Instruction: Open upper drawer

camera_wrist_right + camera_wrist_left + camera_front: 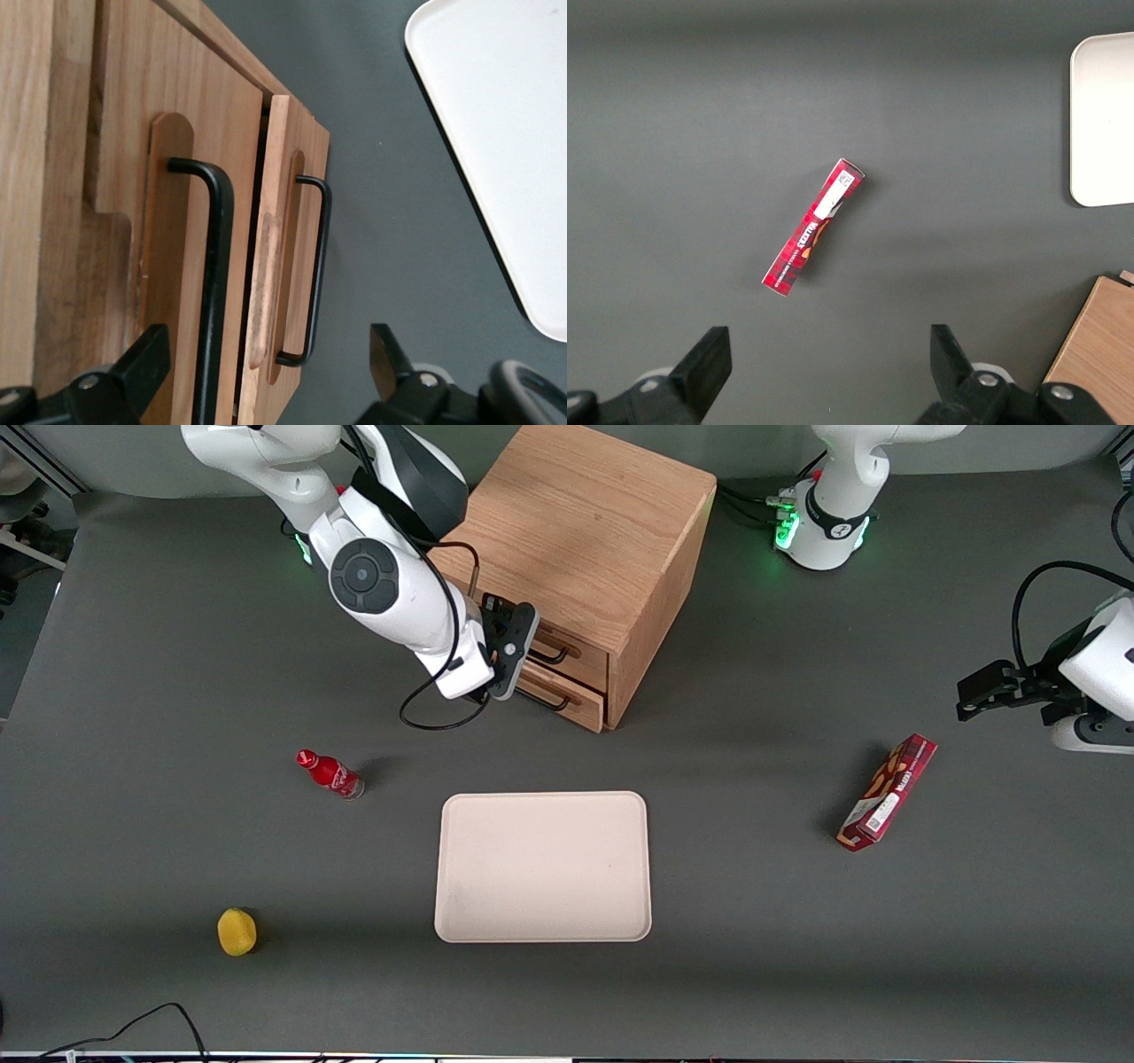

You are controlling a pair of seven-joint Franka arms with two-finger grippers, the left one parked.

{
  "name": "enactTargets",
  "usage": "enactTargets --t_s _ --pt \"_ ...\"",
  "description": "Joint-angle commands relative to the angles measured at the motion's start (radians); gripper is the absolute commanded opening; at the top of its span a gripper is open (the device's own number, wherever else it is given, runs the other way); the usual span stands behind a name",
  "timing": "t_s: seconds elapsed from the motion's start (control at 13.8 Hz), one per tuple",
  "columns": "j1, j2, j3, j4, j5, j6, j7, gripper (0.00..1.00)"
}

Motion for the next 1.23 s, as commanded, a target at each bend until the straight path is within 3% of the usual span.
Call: enactTargets --t_s 0.0,1.16 --pt "0.003 -0.027 0.007 -0.038 0.010 0.029 0.022 1.00" --pt "0.004 -0.018 0.020 -0.111 0.008 0.142 0.028 1.00"
